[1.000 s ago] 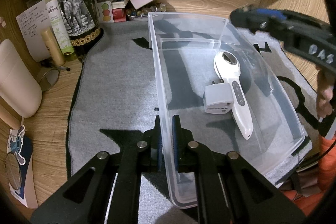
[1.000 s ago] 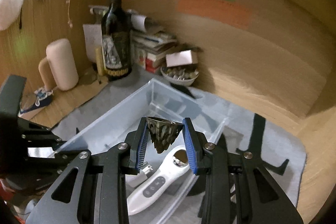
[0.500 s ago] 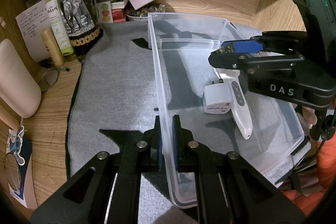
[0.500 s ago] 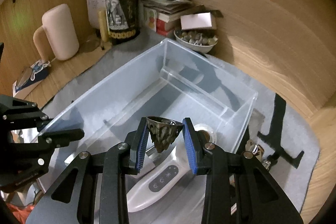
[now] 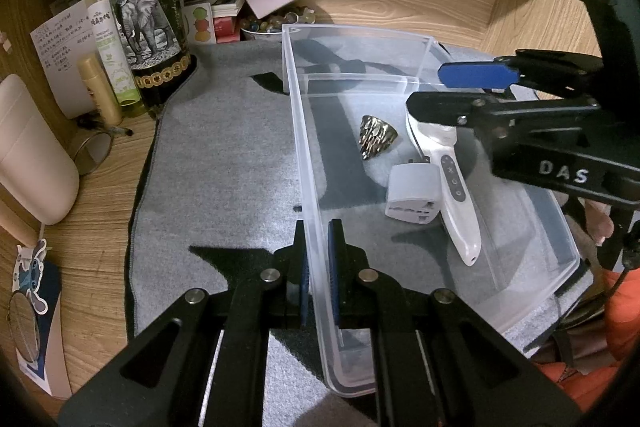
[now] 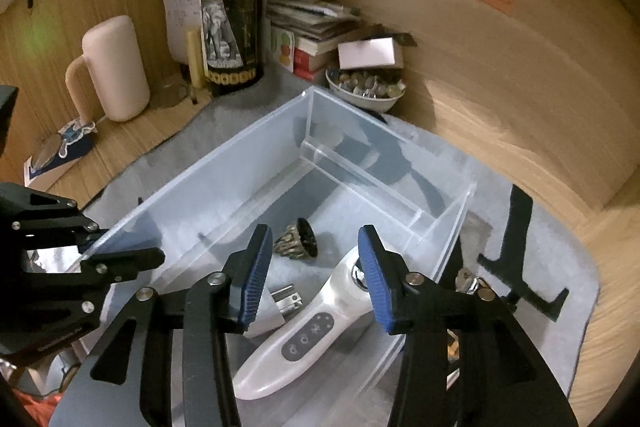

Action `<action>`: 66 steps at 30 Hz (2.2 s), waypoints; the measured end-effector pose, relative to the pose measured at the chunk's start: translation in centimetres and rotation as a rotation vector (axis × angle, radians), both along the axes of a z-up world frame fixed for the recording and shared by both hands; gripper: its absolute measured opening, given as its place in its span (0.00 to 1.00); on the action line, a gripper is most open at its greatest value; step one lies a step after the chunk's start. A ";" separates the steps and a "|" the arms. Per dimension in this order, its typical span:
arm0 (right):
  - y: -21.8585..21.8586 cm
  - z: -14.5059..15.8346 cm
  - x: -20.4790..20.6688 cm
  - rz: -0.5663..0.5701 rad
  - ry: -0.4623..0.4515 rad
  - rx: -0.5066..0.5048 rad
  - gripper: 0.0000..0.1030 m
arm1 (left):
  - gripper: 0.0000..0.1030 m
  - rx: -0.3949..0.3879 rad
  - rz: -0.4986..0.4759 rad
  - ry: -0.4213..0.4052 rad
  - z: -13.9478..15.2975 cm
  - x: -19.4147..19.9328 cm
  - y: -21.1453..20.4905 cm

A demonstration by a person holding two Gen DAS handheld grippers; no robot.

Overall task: Organize rigid objects
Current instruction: 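Carry the metal cone into the box and open the right tool, then move the right tool to the silver metal cylinder and grasp it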

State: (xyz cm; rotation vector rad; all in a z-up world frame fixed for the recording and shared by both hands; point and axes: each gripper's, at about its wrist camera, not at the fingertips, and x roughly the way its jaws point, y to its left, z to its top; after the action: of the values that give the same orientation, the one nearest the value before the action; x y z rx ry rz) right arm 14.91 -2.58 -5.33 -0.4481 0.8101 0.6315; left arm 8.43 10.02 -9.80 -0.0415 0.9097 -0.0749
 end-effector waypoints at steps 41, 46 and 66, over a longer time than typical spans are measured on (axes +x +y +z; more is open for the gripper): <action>-14.1 -1.8 2.0 -0.361 0.019 0.017 0.55 | 0.06 0.006 0.025 -0.010 0.1 -0.3 -0.2; -14.2 -4.0 3.4 -0.378 0.121 0.040 0.55 | 0.06 0.007 0.023 -0.010 0.0 -0.3 -0.2; -15.0 -5.1 2.3 -0.372 0.089 0.034 0.15 | 0.06 0.007 0.026 -0.011 0.0 -0.4 -0.3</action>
State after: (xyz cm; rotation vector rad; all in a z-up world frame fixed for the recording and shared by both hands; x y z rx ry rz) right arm 17.22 -17.57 -10.43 -0.2299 0.9372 0.3201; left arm 8.06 9.69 -9.76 -0.0460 0.8982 -0.0480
